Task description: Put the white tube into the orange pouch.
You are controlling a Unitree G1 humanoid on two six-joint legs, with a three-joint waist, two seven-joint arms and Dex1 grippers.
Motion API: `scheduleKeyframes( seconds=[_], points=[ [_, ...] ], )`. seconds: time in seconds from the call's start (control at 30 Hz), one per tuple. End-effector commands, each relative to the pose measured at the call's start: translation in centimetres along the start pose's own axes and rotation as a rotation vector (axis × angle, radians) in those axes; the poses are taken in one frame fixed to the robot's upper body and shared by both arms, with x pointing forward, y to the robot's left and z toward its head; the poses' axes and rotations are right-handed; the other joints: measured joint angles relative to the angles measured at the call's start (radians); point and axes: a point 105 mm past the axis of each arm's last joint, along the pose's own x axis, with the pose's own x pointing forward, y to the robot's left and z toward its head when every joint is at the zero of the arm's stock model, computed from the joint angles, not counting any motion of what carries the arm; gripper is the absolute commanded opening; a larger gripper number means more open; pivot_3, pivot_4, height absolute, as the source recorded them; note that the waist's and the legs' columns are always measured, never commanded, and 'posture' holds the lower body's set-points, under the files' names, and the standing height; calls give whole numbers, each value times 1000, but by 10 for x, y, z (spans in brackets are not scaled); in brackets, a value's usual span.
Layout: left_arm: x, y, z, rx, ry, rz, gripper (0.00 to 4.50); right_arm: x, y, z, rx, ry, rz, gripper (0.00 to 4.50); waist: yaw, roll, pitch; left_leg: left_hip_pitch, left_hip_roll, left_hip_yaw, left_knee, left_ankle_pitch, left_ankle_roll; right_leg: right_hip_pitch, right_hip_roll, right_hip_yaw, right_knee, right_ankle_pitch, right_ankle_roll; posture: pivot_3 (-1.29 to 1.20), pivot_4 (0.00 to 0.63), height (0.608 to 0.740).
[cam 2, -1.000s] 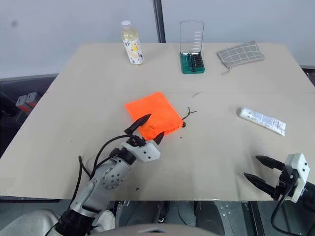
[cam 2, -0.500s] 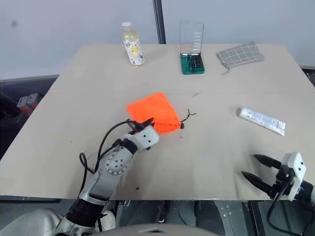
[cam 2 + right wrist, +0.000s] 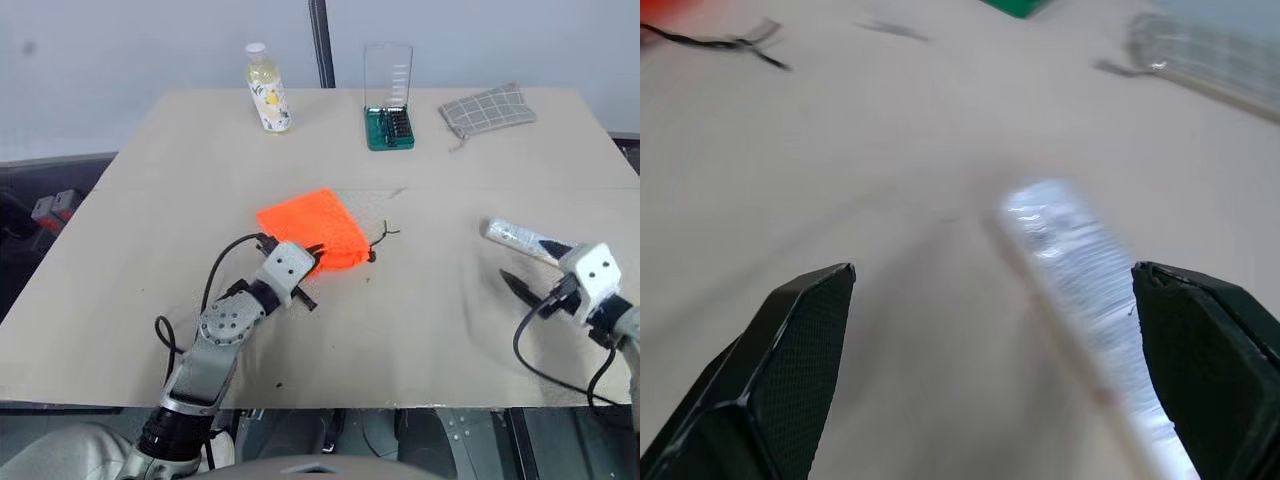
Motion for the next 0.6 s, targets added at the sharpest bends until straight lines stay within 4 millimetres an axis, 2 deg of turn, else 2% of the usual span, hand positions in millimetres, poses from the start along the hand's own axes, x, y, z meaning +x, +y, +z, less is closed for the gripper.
scheduleKeyframes(
  seconds=[0.03, 0.13, 0.3, 0.43, 0.6],
  points=[
    [-2, 6, 11, -50, -38, -7, 111, 7, -29, -8, -51, 107, -44, 4500, -1, -1, 1, 0, 0, 0, 0, 0, 0, 0, 1, 0, 0, 0, 0, 0, 150, 740],
    [-1, 3, 6, -50, -23, -35, 111, 15, -48, -25, -27, 226, -30, 4500, -2, -1, 1, 1, 1, 0, 0, 0, 0, 0, 1, 0, 0, 0, 0, 0, 150, 740],
    [2, 2, 8, -110, -35, -51, 111, 32, -58, -40, 74, 328, 48, 4500, -4, -1, 1, 0, 1, 1, 0, 1, -2, 0, 1, 1, 0, 0, -1, 0, 150, 740],
    [-1, 3, 6, -56, -36, -84, 111, 45, -53, -32, 185, 300, 154, 4500, -8, -2, 2, 0, 1, 2, -1, 2, -4, -1, 1, 2, -1, 0, -1, 0, 150, 740],
    [-4, 10, 2, -88, -38, -96, 111, 43, -46, -43, 207, 417, 254, 4500, -9, -2, 2, 0, 1, 1, -1, 2, -4, -1, 1, 1, -1, 0, -1, 0, 150, 740]
  ],
)
